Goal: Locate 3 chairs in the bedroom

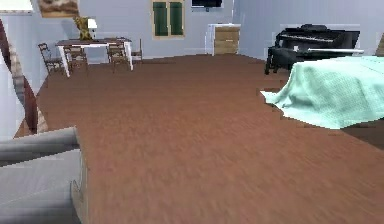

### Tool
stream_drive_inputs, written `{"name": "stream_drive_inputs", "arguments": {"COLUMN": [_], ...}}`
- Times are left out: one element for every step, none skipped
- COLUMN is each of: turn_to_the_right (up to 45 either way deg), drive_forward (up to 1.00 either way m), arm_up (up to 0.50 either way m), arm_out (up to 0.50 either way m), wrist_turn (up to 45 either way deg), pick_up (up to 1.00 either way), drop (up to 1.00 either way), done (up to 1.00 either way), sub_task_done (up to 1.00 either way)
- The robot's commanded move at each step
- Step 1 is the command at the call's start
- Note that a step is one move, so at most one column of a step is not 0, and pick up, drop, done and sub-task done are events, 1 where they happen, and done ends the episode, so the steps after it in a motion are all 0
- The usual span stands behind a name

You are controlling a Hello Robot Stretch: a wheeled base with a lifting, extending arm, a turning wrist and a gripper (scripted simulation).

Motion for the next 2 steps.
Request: {"name": "stream_drive_inputs", "arguments": {"turn_to_the_right": [0.0, -24.0], "drive_forward": [0.9, 0.0], "arm_up": [0.0, 0.0], "arm_out": [0.0, 0.0], "wrist_turn": [0.0, 0.0], "pick_up": [0.0, 0.0], "drop": [0.0, 0.0], "done": [0.0, 0.0], "sub_task_done": [0.0, 0.0]}}
